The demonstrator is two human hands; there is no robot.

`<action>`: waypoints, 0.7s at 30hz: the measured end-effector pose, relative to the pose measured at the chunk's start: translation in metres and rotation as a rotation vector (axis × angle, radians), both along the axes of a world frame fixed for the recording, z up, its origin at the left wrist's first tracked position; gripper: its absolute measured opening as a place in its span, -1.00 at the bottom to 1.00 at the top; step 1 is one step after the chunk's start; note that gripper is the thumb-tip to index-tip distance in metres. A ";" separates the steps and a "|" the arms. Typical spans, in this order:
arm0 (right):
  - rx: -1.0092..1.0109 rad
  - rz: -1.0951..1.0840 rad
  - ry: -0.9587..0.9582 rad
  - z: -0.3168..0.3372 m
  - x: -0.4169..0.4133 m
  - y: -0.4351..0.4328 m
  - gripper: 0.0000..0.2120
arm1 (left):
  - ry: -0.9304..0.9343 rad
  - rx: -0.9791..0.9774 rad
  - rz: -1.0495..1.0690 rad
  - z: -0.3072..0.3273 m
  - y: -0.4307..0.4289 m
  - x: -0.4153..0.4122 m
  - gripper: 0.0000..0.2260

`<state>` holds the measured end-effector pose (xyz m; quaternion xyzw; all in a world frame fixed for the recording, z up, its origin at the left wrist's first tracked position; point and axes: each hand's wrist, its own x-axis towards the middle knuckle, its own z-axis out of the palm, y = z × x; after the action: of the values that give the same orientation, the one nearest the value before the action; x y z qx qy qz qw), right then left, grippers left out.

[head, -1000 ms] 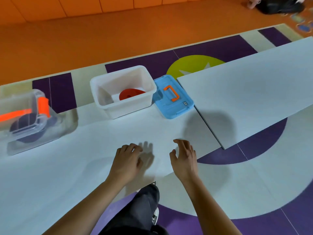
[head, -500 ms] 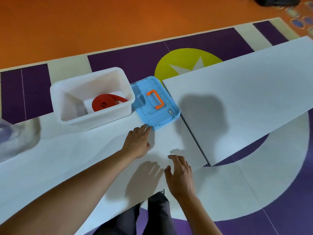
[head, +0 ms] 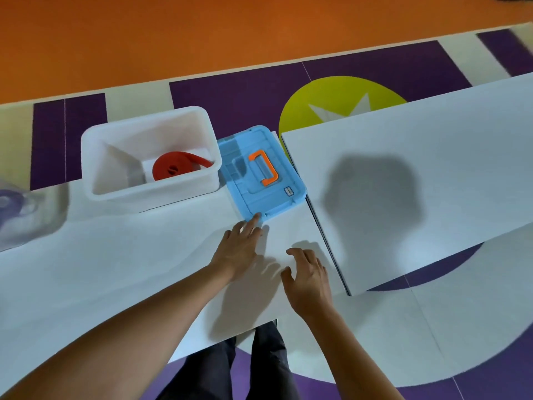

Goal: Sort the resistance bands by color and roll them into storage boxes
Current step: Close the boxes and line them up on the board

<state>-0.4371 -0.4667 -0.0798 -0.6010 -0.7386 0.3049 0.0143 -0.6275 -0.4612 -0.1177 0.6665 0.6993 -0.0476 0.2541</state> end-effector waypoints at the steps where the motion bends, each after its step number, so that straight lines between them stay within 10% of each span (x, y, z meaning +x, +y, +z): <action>1: 0.001 0.001 0.000 -0.001 0.003 0.003 -0.62 | -0.016 0.033 0.033 0.001 0.003 0.002 -0.46; 21: -0.134 -0.064 -0.060 -0.016 0.044 0.020 -0.48 | -0.048 -0.139 -0.061 0.029 -0.012 0.042 -0.40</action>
<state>-0.3932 -0.4471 -0.0958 -0.6329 -0.6969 0.3351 -0.0384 -0.5855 -0.4736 -0.0890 0.6692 0.6674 -0.0878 0.3147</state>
